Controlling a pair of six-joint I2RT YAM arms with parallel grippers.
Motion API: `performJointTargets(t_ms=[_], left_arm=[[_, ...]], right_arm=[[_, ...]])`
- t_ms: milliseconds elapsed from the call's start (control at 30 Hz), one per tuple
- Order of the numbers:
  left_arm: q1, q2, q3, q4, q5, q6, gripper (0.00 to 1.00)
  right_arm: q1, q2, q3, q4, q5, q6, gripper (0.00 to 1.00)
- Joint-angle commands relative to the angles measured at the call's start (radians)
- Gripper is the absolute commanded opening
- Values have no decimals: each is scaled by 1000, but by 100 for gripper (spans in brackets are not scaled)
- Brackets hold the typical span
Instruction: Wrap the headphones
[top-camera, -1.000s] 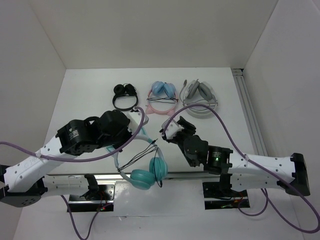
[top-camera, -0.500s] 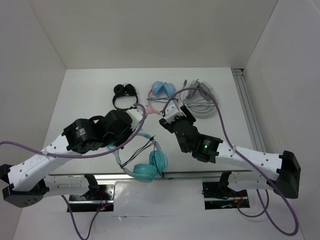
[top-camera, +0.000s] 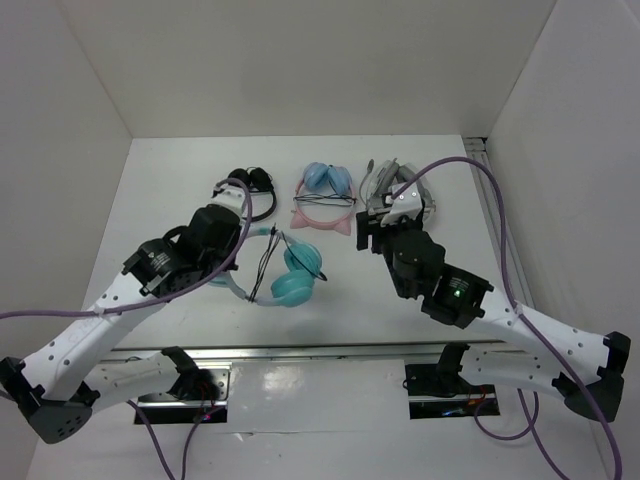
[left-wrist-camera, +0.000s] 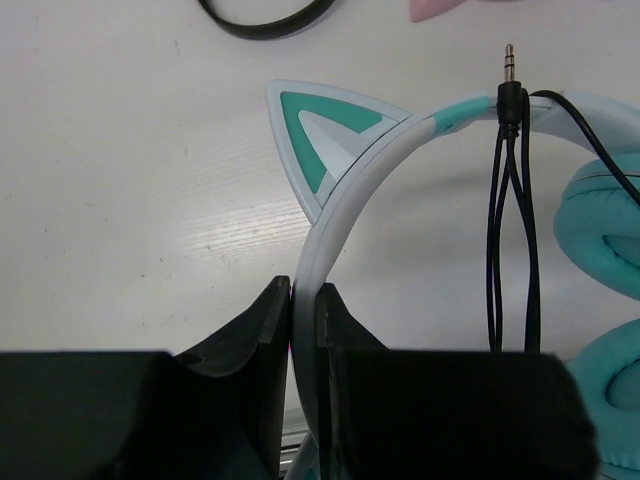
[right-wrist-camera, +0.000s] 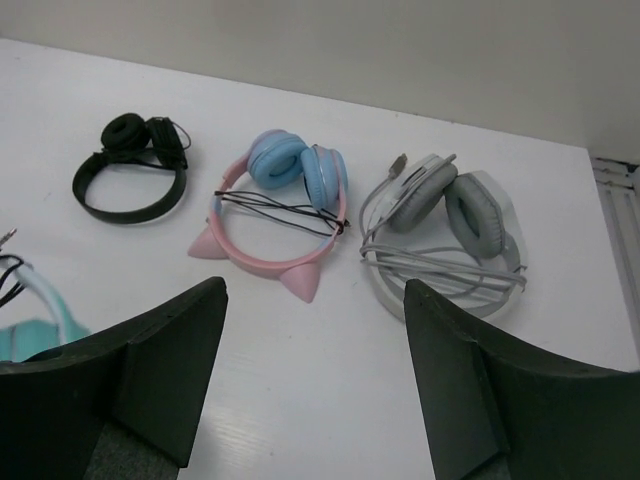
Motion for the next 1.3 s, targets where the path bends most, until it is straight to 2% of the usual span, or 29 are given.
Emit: performJointTargets(t_ms=[0, 167, 233, 467, 733, 900, 1033, 1133, 1267], left_arm=[[43, -18, -47, 148, -62, -146, 0], [101, -27, -185, 203, -131, -306, 0], [157, -38, -209, 232, -115, -330, 0], [298, -23, -232, 281, -106, -408, 0], [370, 10, -305, 335, -62, -422, 0], [370, -10, -376, 410, 12, -431, 0], [322, -19, -399, 473, 46, -431, 0], [254, 36, -408, 530, 46, -445, 0], [91, 124, -367, 554, -63, -503, 0]], right_arm=[[1, -29, 39, -64, -29, 91, 79], [1, -39, 39, -95, -107, 130, 82], [1, -39, 30, -107, -117, 140, 100], [1, -58, 8, -117, -152, 213, 100], [10, -58, -53, -98, -210, 231, 100], [10, -67, -62, -98, -229, 243, 100], [10, -108, -50, -135, -218, 278, 100], [10, -151, -7, -165, -169, 309, 100], [10, -173, 68, -242, -103, 328, 100]])
